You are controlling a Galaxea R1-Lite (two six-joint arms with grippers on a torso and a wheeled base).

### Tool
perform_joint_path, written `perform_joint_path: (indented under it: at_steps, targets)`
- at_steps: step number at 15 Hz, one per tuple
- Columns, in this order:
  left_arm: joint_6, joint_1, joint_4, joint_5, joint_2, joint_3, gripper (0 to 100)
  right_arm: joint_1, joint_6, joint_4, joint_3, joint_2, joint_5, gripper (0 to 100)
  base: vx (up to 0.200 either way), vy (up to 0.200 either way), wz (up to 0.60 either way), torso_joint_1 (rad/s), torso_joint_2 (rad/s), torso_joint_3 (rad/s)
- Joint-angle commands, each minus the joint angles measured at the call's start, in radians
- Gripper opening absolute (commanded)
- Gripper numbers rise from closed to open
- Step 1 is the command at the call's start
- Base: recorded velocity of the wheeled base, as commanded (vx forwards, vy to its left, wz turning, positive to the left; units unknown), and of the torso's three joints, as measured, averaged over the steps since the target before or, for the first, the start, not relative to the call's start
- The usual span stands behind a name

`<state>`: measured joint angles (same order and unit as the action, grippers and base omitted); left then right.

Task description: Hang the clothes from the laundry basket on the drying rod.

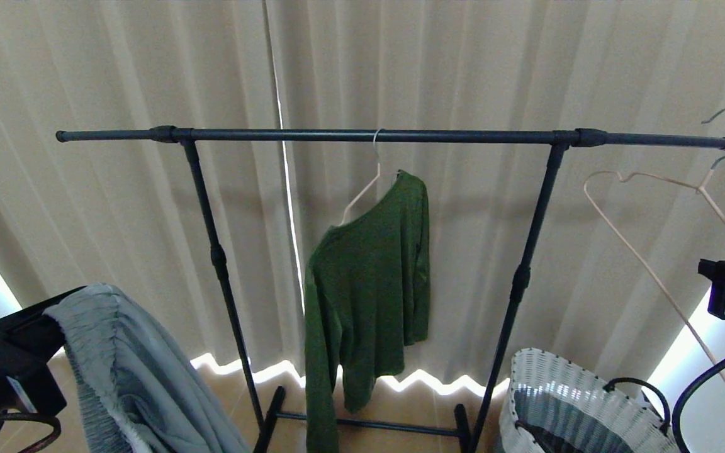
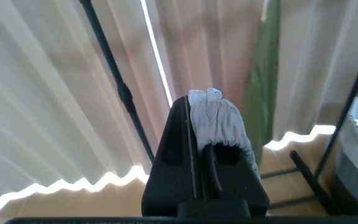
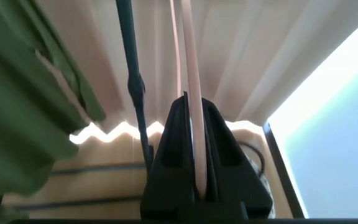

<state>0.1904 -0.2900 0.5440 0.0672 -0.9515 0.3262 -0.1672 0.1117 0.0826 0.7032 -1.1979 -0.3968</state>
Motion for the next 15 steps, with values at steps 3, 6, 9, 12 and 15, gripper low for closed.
perform_joint_path:
  at_steps: [3,6,9,12,15]
  targets:
    - [0.012,-0.006,0.001,-0.001,-0.007,-0.018,0,-0.003,0.002,0.006,-0.014,-0.002,0.007,0,0.0,0.0,0.0,0.0,0.0,0.0]
    - [0.017,-0.014,0.001,-0.003,-0.027,-0.036,0,-0.005,-0.001,0.008,-0.027,0.001,0.007,0,0.0,0.0,0.0,0.0,0.0,0.0]
    - [0.03,-0.017,-0.003,-0.003,-0.113,0.021,0,-0.135,-0.02,0.009,-0.036,0.041,0.027,0,0.0,0.0,0.0,0.0,0.0,0.0]
    - [0.064,-0.015,-0.009,0.009,-0.251,0.172,0,-0.281,-0.02,0.011,-0.031,0.044,0.046,0,0.0,0.0,0.0,0.0,0.0,0.0]
    - [0.063,-0.026,-0.088,0.085,-0.357,0.346,0,-0.31,-0.018,0.011,-0.031,0.04,0.17,0,0.0,0.0,0.0,0.0,0.0,0.0]
